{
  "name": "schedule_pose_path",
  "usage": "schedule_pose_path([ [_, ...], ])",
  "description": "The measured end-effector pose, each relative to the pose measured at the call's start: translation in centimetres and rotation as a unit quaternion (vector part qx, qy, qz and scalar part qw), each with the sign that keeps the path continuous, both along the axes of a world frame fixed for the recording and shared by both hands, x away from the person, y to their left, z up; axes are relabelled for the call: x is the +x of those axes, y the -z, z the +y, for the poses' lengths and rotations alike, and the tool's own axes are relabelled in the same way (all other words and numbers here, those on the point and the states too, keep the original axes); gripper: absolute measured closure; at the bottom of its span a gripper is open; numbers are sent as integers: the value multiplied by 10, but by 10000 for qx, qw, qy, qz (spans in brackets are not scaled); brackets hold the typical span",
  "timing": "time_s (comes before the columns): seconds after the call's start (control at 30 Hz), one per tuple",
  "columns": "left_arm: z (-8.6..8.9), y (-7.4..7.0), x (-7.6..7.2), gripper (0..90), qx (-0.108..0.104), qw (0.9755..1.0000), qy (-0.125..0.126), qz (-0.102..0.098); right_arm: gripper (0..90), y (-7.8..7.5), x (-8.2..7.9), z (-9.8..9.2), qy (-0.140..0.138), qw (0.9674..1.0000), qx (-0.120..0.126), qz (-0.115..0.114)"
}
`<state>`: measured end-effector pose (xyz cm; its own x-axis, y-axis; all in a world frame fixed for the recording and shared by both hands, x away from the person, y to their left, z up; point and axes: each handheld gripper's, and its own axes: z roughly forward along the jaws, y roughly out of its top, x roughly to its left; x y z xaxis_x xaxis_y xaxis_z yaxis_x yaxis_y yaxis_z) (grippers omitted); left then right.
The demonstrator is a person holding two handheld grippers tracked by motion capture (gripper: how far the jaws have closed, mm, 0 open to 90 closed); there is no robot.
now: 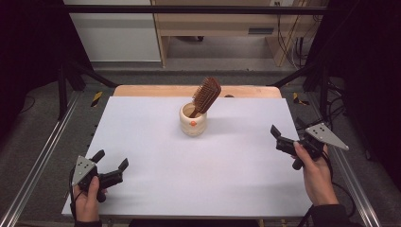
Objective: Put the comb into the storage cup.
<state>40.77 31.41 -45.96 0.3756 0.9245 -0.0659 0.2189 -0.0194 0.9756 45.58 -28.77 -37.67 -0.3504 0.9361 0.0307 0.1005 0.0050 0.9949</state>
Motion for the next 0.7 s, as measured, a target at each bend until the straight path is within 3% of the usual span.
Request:
schedule_pose_path([
  [0.7,1,1,0,23,-24,10000,-3,14,31,31,-20,-19,99,9999,-86,72],
])
